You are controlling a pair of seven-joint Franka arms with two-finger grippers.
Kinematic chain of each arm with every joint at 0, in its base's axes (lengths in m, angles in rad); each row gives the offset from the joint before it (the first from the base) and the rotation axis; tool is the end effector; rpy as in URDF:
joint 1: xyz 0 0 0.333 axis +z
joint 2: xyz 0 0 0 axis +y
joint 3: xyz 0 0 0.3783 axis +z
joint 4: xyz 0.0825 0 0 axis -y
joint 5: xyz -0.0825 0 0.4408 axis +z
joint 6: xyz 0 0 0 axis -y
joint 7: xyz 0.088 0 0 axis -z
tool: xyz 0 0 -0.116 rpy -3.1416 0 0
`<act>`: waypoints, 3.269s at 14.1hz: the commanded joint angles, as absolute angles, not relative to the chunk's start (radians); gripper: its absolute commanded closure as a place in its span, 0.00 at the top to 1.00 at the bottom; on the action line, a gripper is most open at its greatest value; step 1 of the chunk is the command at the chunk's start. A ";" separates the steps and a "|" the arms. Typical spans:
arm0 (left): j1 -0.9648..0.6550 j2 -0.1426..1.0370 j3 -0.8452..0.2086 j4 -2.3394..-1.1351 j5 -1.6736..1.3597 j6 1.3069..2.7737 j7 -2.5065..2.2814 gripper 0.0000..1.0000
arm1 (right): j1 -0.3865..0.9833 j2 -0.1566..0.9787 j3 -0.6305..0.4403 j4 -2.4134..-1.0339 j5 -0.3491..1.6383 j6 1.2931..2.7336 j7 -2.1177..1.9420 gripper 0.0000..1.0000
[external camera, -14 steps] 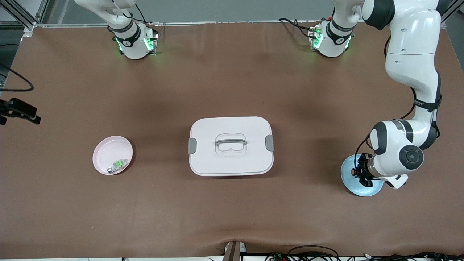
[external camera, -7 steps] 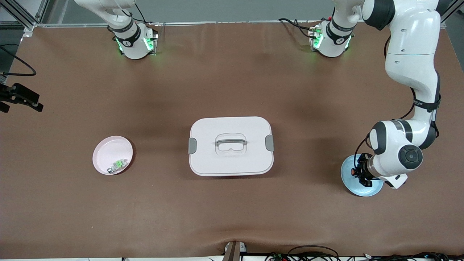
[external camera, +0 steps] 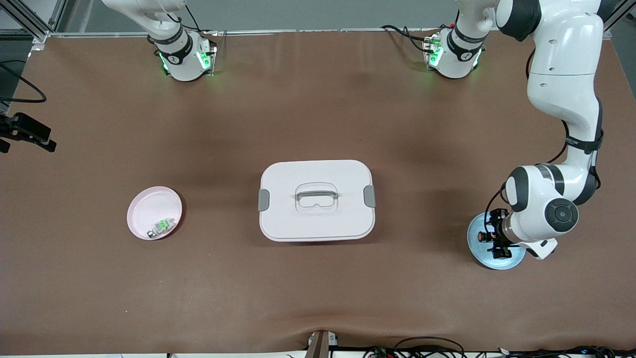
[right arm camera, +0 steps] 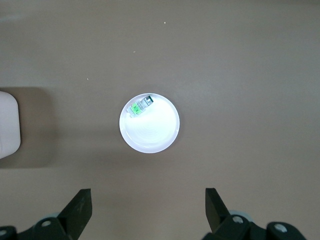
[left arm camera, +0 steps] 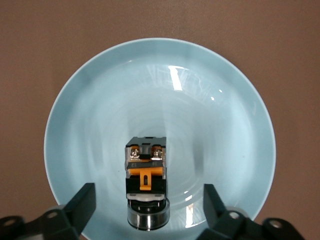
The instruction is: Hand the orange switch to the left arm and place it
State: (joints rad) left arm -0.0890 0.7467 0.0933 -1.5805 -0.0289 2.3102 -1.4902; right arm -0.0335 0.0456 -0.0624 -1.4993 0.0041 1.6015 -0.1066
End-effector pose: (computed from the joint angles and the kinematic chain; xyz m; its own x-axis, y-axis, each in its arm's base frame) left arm 0.7810 -0.0081 0.1965 0.0811 0.9959 0.0410 0.9966 -0.0805 -0.0171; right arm 0.6298 -0.0591 0.6903 0.9983 0.0110 0.0565 0.0107 -0.9999 0.0048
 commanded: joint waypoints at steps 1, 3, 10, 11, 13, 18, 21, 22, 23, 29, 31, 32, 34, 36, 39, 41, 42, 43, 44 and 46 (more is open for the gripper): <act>-0.090 0.730 0.091 -1.578 -0.014 2.280 -1.464 1.00 | -0.063 0.029 -0.048 -1.470 0.002 1.575 -0.106 1.00; -0.097 0.719 0.091 -1.562 -0.015 2.229 -1.364 1.00 | -0.063 0.031 -0.048 -1.463 0.000 1.554 -0.106 1.00; -0.109 0.675 0.083 -1.540 -0.023 2.183 -1.106 1.00 | -0.067 0.018 -0.046 -1.463 0.012 1.511 0.054 1.00; -0.107 0.669 0.084 -1.539 -0.025 2.183 -1.068 1.00 | -0.069 0.014 -0.046 -1.463 0.017 1.509 0.054 1.00; -0.106 0.649 0.084 -1.532 -0.023 2.183 -0.950 1.00 | -0.068 0.011 -0.045 -1.465 0.017 1.508 0.054 1.00; -0.098 0.644 0.080 -1.500 -0.014 2.183 -0.727 1.00 | -0.064 -0.005 -0.038 -1.463 0.017 1.509 0.052 1.00; -0.086 0.637 0.055 -1.456 -0.017 2.181 -0.608 1.00 | -0.067 -0.005 -0.044 -1.463 0.020 1.508 0.054 1.00; -0.086 0.621 0.052 -1.453 -0.020 2.181 -0.594 1.00 | -0.067 -0.006 -0.046 -1.463 0.021 1.506 0.054 1.00; -0.087 0.597 0.052 -1.451 -0.020 2.181 -0.594 1.00 | -0.067 -0.008 -0.045 -1.463 0.020 1.505 0.052 1.00; -0.084 0.493 0.069 -1.436 -0.008 2.184 -0.589 1.00 | -0.067 -0.008 -0.044 -1.463 0.020 1.502 0.054 1.00; -0.072 0.468 0.064 -1.440 -0.005 2.183 -0.563 1.00 | -0.067 -0.008 -0.044 -1.463 0.020 1.502 0.054 1.00; -0.072 0.460 0.064 -1.443 -0.006 2.180 -0.516 1.00 | -0.067 -0.008 -0.044 -1.463 0.020 1.500 0.054 1.00; -0.069 0.434 0.064 -1.443 -0.006 2.119 -0.419 1.00 | -0.067 -0.008 -0.046 -1.463 0.020 1.499 0.054 1.00; -0.063 0.402 0.064 -1.445 -0.008 2.065 -0.319 1.00 | -0.067 -0.008 -0.046 -1.463 0.020 1.499 0.054 1.00; -0.049 0.348 0.061 -1.453 -0.008 1.961 -0.252 1.00 | -0.069 -0.008 -0.046 -1.463 0.020 1.499 0.054 1.00; -0.048 0.312 0.061 -1.462 -0.008 1.898 -0.180 1.00 | -0.069 -0.008 -0.046 -1.463 0.020 1.500 0.054 1.00; -0.048 0.289 0.061 -1.474 -0.009 1.875 -0.142 1.00 | -0.069 -0.008 -0.046 -1.463 0.018 1.502 0.054 1.00; -0.048 0.258 0.061 -1.497 -0.009 1.862 -0.121 1.00 | -0.069 -0.008 -0.046 -1.463 0.020 1.502 0.054 1.00; -0.048 0.224 0.060 -1.531 -0.009 1.861 -0.118 1.00 | -0.069 -0.008 -0.046 -1.463 0.020 1.503 0.054 1.00; -0.049 0.145 0.058 -1.607 -0.008 1.861 -0.111 1.00 | -0.069 -0.006 -0.046 -1.463 0.020 1.506 0.054 1.00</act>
State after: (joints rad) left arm -0.0527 0.2549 0.0688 -1.4903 -0.0252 1.8611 -0.1340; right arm -0.0465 0.0061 -0.0595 -1.4614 0.0056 1.5088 0.0453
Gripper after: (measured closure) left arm 0.000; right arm 0.000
